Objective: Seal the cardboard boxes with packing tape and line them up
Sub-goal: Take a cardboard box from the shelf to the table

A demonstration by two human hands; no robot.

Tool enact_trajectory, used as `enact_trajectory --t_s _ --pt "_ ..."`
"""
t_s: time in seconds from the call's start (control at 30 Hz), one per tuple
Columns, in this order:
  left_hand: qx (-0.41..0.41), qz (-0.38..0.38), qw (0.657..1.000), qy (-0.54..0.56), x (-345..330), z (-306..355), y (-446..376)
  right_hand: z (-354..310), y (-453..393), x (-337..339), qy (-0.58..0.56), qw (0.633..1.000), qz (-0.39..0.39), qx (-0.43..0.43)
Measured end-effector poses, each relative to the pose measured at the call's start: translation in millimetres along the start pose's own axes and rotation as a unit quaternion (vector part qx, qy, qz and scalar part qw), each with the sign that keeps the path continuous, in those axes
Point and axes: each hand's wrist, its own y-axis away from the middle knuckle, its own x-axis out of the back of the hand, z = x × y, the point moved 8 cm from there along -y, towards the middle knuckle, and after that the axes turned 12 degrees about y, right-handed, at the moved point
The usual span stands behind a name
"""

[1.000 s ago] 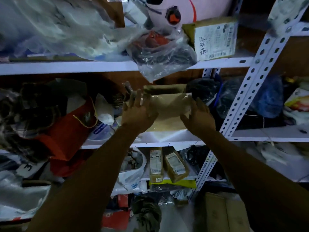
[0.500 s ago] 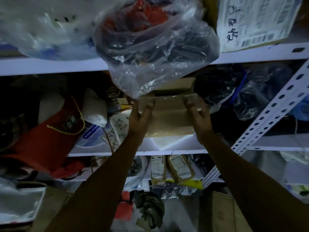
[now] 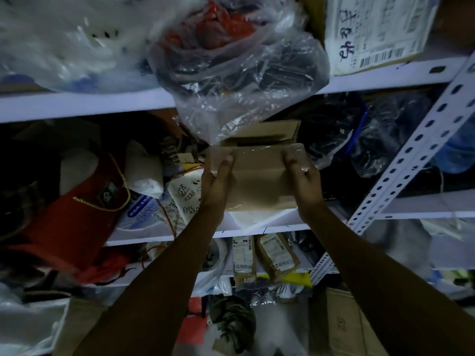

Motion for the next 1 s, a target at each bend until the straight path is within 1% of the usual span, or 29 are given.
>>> enact_trajectory --t_s 0.1,0.2,0.27,0.4,0.5,0.57,0.63,0.7,0.87,0.93,1.0 --pt "0.001 -0.018 1.000 -0.022 5.6 6.1 9.4 -11.3 25.0 3.8 0.019 0.999 0.022 0.018" --pt "-0.011 -0.072 0.996 -0.055 10.8 14.9 20.8 -24.2 62.0 9.8 0.035 0.997 0.065 0.031" --pt "-0.005 -0.112 0.992 -0.062 15.0 16.2 32.8 -30.1 92.6 14.3 0.040 0.993 0.106 0.034" --pt "0.009 -0.163 0.984 -0.071 15.8 18.5 64.5 -39.2 157.7 30.7 0.061 0.979 0.192 0.034" --pt "0.030 -0.212 0.975 -0.066 1.8 17.7 92.4 -38.6 202.0 49.5 0.053 0.966 0.252 0.009" --pt "0.040 -0.253 0.965 -0.060 -11.5 13.6 113.8 -41.6 231.7 66.6 0.073 0.952 0.298 0.000" --pt "0.036 -0.306 0.949 -0.058 -26.8 7.3 136.0 -43.0 261.2 86.4 0.089 0.936 0.342 -0.002" --pt "0.052 -0.362 0.929 -0.057 -42.8 -5.7 163.1 -42.0 293.1 106.0 0.085 0.923 0.375 -0.011" --pt "0.074 -0.441 0.893 -0.052 -82.7 -35.9 240.6 -41.8 376.2 155.1 0.075 0.893 0.442 -0.040" --pt "0.101 -0.485 0.867 -0.055 -100.6 -52.3 282.8 -40.3 417.1 178.1 0.083 0.873 0.477 -0.051" --pt "0.119 -0.532 0.836 -0.063 -117.9 -69.1 326.8 -39.7 461.1 202.3 0.082 0.846 0.524 -0.058"
